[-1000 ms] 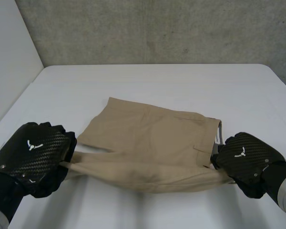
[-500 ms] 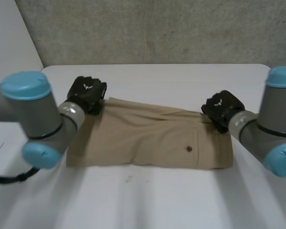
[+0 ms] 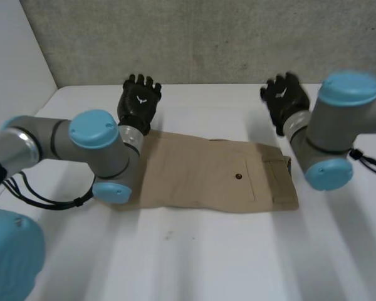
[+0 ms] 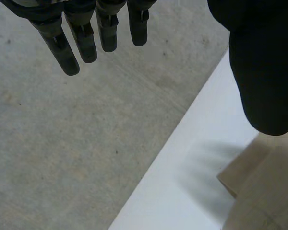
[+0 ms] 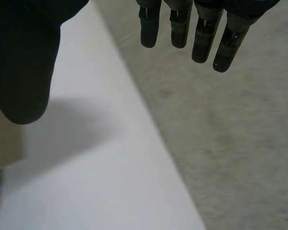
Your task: Fold the shorts.
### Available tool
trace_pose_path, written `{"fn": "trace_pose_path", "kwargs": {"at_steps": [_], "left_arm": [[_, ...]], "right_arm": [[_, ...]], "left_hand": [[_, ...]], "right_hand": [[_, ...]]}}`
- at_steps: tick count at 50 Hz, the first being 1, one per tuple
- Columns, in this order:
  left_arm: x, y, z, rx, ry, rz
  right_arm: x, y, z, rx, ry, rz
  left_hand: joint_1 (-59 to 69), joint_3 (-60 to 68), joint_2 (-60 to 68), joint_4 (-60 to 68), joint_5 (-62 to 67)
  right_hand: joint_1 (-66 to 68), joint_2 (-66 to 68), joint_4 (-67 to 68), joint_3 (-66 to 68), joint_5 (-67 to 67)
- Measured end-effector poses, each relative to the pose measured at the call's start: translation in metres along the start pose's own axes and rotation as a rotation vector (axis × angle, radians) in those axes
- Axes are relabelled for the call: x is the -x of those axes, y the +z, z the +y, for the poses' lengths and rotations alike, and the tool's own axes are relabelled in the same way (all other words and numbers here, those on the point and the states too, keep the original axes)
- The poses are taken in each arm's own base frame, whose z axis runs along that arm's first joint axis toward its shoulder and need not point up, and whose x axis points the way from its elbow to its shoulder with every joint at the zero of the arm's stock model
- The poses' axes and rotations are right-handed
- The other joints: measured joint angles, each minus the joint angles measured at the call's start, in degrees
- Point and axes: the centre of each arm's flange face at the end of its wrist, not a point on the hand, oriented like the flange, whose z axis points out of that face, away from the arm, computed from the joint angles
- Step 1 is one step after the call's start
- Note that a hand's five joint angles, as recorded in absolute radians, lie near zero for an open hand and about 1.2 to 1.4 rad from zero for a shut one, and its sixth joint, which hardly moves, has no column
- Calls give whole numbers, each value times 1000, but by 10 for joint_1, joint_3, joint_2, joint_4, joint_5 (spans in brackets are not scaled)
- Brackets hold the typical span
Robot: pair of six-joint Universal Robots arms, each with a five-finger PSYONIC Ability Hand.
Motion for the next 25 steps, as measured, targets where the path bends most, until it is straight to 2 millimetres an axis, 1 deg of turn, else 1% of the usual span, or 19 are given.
{"fn": "trace_pose_path", "kwargs": {"at_steps": [1,2,4,5,6,7,8,9,10,11,12,13,14,16,18,19,21,22,25], "left_arm": [[0,0,0,0,0,0],[7,-4,-10,-4,-10,-8],[10,-6,-12,-5,-13,-10],[22,-14,-26,-9,-34,-20],[27,-19,-31,-10,-50,-22],[31,-23,-36,-12,-64,-24],[38,-31,-43,-14,-95,-25],[40,-35,-46,-14,-109,-24],[47,-47,-54,-13,-159,-20],[53,-58,-60,-11,-205,-16],[54,-62,-62,-9,-223,-13],[57,-73,-65,-3,-266,-4],[58,-78,-66,1,-287,1],[61,-97,-68,20,-365,25],[60,-115,-67,46,-432,52],[59,-121,-66,57,-453,63],[58,-128,-64,73,-475,76],[55,-136,-59,97,-496,92],[51,-147,-49,138,-514,109]], "right_arm": [[0,0,0,0,0,0],[-20,-9,-17,-33,55,42],[-24,-12,-21,-42,69,50],[-41,-26,-38,-76,133,79],[-49,-34,-45,-92,166,87],[-52,-37,-48,-97,180,90],[-58,-47,-54,-106,214,90],[-59,-51,-56,-107,228,86],[-61,-64,-59,-96,264,64],[-61,-74,-58,-74,286,38],[-60,-77,-58,-65,292,28],[-57,-86,-54,-30,309,-7],[-55,-90,-52,-14,315,-23],[-45,-105,-40,67,338,-95],[-32,-119,-24,152,360,-172],[-30,-121,-22,163,362,-182],[-19,-129,-10,208,376,-226],[-10,-134,2,234,387,-256],[1,-139,17,247,400,-276]], "left_hand": [[0,0,0,0,0],[0,0,0,0,0],[0,0,0,0,0],[0,0,0,0,0],[0,0,0,0,0],[0,0,0,0,0],[0,0,0,0,0],[0,0,0,0,0],[0,0,0,0,0],[0,0,0,0,0],[0,0,0,0,0],[0,0,0,0,0],[0,0,0,0,0],[0,0,0,0,0],[0,0,0,0,0],[0,0,0,0,0],[0,0,0,0,0],[0,0,0,0,0],[0,0,0,0,0]], "right_hand": [[0,0,0,0,0],[0,0,0,0,0],[0,0,0,0,0],[0,0,0,0,0],[0,0,0,0,0],[0,0,0,0,0],[0,0,0,0,0],[0,0,0,0,0],[0,0,0,0,0],[0,0,0,0,0],[0,0,0,0,0],[0,0,0,0,0],[0,0,0,0,0],[0,0,0,0,0],[0,0,0,0,0],[0,0,0,0,0],[0,0,0,0,0],[0,1,0,1,0],[13,20,15,21,18]]}}
